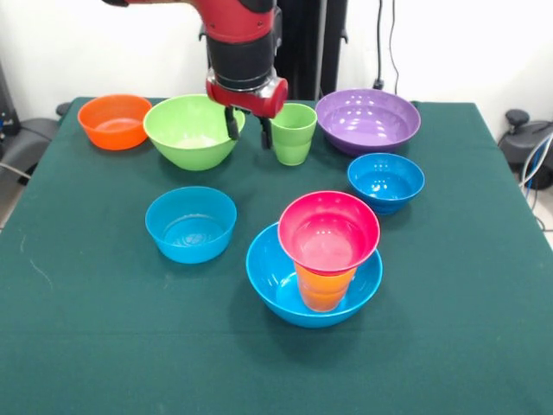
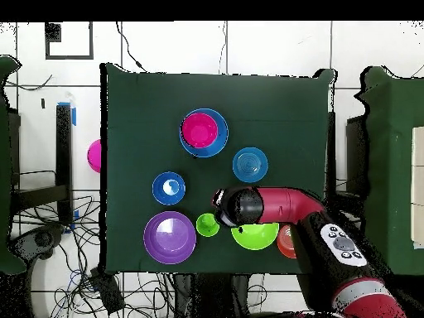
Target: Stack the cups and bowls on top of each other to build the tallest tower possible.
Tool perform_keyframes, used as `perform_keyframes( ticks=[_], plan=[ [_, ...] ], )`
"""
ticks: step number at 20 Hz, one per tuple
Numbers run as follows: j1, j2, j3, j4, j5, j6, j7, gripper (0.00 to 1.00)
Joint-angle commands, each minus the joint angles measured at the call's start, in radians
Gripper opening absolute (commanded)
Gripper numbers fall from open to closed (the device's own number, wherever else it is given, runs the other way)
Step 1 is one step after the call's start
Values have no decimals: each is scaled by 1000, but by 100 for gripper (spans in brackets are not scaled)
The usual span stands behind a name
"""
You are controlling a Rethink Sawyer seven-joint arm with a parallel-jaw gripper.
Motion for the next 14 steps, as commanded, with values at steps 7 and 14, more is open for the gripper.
perform_keyframes(
  ticks=[7, 14],
  plan=[
    [-9, -59, 28, -15, -58, 85, -131, 100],
    [-19, 25, 23, -34, -87, 25, -120, 100]
  ],
)
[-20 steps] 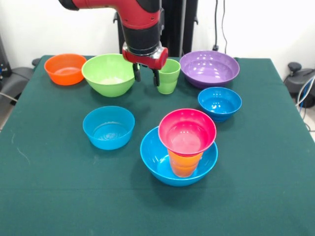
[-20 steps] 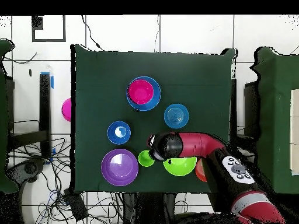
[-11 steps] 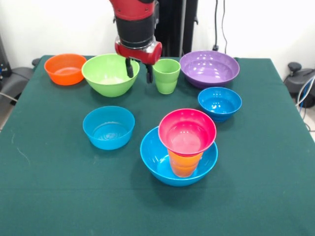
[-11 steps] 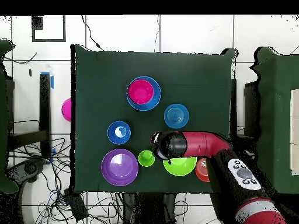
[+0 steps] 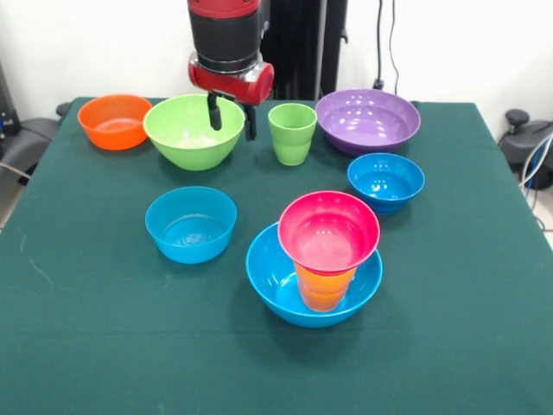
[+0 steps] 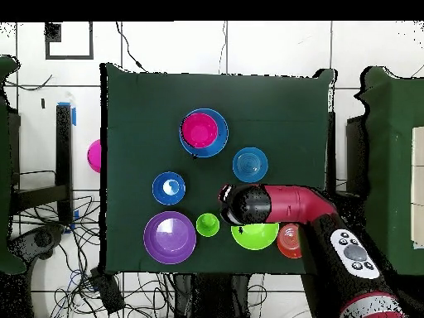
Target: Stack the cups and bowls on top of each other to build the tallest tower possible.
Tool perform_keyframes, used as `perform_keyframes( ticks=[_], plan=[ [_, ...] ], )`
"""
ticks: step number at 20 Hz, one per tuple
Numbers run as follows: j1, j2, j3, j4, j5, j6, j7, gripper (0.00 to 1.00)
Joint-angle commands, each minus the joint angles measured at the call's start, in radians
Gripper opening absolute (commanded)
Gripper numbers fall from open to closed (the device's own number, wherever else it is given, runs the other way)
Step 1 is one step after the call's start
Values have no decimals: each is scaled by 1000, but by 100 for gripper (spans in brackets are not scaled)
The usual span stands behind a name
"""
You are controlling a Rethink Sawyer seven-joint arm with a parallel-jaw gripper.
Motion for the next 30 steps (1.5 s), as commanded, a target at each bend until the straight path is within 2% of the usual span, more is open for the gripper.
perform_keyframes(
  ticks=[1, 14, 30],
  plan=[
    [-7, 97, 19, -35, -93, -5, -118, 100],
    [-11, 144, -6, -80, -131, 9, -99, 100],
    [-16, 227, -15, -125, -178, -54, -86, 100]
  ],
)
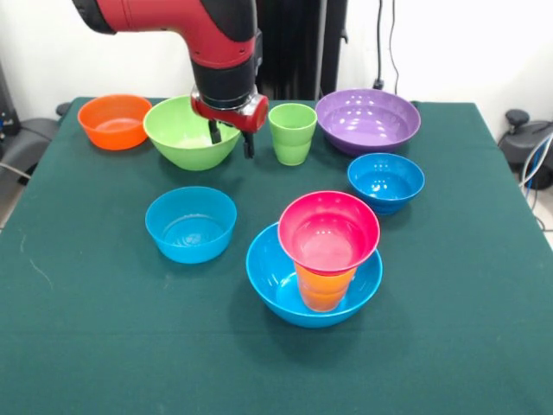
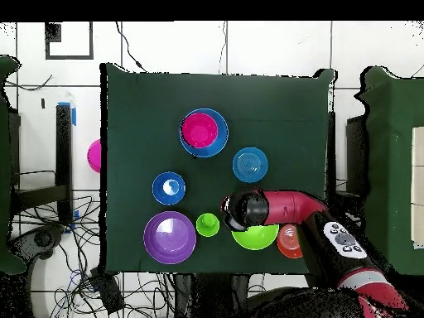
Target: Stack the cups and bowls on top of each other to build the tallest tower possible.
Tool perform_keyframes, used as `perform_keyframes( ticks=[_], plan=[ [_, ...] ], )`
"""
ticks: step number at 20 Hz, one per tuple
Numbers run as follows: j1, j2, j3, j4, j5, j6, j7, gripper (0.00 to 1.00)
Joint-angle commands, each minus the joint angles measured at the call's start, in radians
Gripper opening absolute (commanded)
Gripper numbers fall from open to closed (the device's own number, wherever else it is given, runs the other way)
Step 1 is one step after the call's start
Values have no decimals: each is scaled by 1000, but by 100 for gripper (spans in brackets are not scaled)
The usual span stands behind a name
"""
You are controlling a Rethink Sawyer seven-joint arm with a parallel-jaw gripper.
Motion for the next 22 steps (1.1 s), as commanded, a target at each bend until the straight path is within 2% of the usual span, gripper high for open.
perform_keyframes(
  ticks=[1, 8, 9, 12, 16, 22],
  plan=[
    [-2, 60, 9, -74, -91, -55, -87, 100],
    [-5, 68, 0, -75, -96, -62, -90, 100],
    [-11, 69, 7, -73, -104, -72, -96, 0],
    [5, 58, -10, -68, -127, -127, -57, 0],
    [6, 38, -4, -63, -110, -76, -61, 0],
    [-2, 14, 8, -41, -95, -57, -70, 0]
  ],
)
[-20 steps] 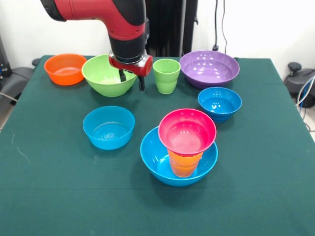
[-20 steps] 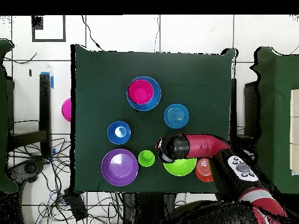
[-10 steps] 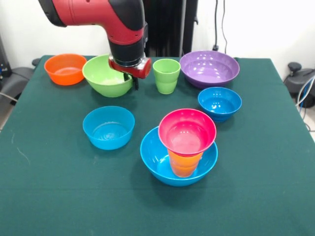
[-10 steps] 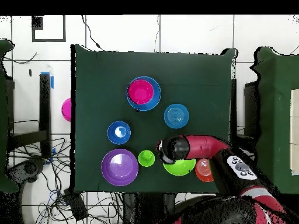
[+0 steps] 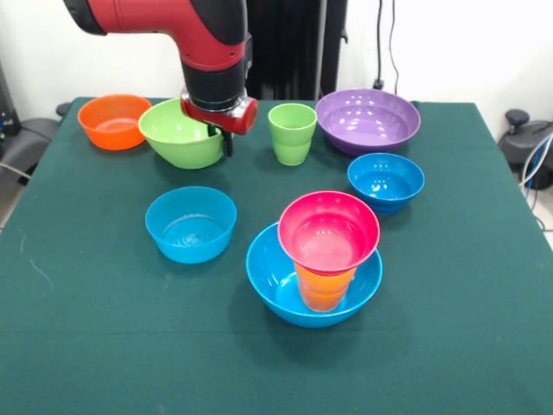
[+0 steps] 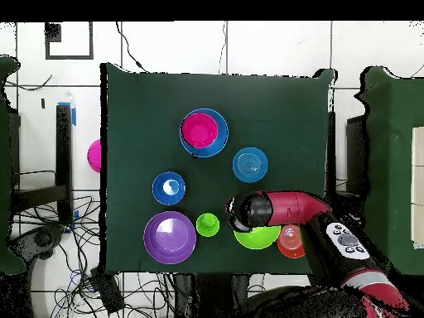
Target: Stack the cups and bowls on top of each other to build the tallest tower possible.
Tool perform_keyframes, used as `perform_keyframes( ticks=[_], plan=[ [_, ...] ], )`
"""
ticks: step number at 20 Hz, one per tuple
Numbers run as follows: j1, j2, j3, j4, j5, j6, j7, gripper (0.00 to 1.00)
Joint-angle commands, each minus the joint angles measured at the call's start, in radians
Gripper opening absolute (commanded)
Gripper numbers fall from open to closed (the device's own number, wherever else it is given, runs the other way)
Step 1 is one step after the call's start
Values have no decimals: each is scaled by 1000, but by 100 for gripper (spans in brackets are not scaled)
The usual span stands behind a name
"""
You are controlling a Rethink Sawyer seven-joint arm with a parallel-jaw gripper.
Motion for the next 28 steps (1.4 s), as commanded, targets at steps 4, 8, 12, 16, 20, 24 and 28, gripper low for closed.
perform_keyframes(
  ticks=[4, 8, 12, 16, 20, 24, 28],
  plan=[
    [5, -37, 33, -5, -47, -31, -79, 0],
    [19, -172, 49, 43, -4, 43, -97, 0],
    [33, -239, 62, 73, 34, 79, -88, 0],
    [51, -275, 75, 86, 69, 99, -70, 0],
    [69, -307, 75, 103, 108, 128, -59, 0],
    [99, -334, 69, 108, 149, 156, -41, 0],
    [140, -352, 48, 109, 175, 157, -6, 0]
  ],
)
